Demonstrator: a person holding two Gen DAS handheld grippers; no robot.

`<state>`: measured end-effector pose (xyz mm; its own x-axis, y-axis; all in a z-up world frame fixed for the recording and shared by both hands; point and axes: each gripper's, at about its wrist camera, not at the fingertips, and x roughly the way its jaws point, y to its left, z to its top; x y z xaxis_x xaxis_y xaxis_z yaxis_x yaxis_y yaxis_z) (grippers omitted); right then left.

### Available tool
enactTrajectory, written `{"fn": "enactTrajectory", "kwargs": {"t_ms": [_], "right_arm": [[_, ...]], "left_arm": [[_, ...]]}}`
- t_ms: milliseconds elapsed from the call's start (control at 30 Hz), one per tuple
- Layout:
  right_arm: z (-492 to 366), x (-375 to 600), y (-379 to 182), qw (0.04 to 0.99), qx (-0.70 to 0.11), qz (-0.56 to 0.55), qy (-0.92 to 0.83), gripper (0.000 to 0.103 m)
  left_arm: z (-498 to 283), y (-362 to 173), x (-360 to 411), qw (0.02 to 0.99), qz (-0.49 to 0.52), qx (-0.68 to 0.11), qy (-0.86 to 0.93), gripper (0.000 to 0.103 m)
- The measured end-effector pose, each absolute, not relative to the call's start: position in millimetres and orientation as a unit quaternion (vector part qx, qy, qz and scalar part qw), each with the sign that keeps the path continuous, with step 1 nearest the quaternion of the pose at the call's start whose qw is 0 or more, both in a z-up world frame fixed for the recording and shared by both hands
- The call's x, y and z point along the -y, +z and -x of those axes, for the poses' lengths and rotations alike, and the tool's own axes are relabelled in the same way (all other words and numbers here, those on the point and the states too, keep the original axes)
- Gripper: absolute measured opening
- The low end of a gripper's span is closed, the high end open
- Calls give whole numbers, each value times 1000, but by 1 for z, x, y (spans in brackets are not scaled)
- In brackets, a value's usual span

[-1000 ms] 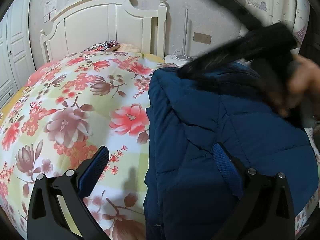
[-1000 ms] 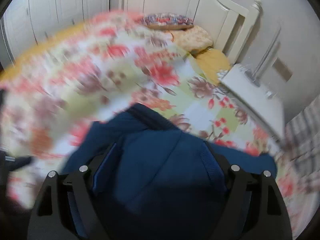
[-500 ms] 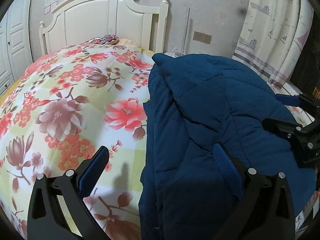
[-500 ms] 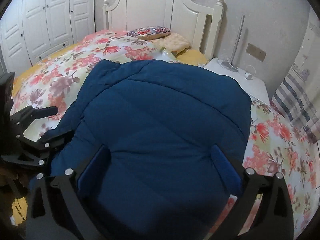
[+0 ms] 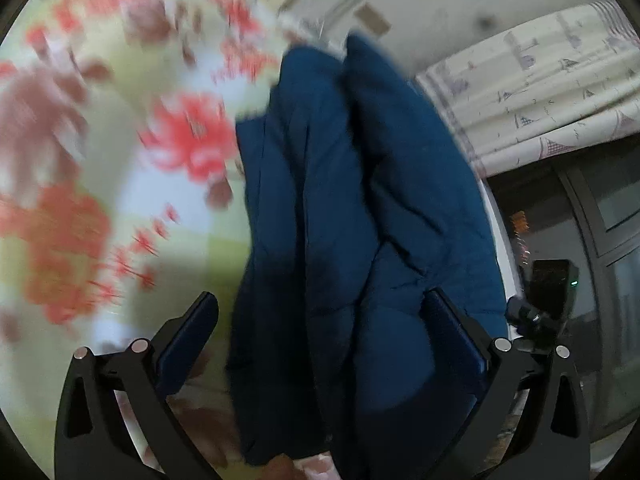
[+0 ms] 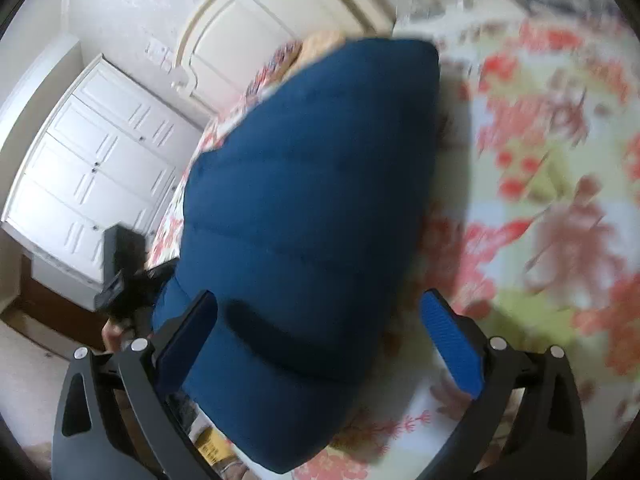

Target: Fold large clothes

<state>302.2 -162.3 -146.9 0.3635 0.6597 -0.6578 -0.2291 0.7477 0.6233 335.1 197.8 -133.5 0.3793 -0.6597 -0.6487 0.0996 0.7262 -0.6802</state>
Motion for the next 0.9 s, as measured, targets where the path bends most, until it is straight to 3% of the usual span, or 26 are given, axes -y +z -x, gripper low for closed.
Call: {"fn": "enactTrajectory", "kwargs": {"t_ms": [267, 300, 367, 433, 533, 767, 900], "right_arm": [[-319, 148, -174, 759, -494, -263, 334, 101], [-317, 147, -173, 766, -486, -262, 331, 101], [-309, 149, -169, 785, -458, -251, 333, 88], [-297, 157, -160, 813, -415, -234, 334, 69], [-292, 170, -138, 850, -368, -197, 320, 63], [-323, 224, -86, 891, -313, -164, 285, 63], [-366, 263, -103, 884, -346, -182, 258, 65]], "left_arm": [[-342, -136, -186, 771, 282, -500, -277, 98], [-343, -136, -182, 765, 287, -499, -287, 95], [-343, -136, -172, 765, 295, -490, -297, 80], [-337, -124, -163, 789, 277, -458, -303, 67], [-337, -105, -138, 813, 247, -415, -325, 56], [-395, -72, -72, 824, 268, -358, -348, 53], [-436, -92, -36, 818, 266, -387, -332, 53]]}}
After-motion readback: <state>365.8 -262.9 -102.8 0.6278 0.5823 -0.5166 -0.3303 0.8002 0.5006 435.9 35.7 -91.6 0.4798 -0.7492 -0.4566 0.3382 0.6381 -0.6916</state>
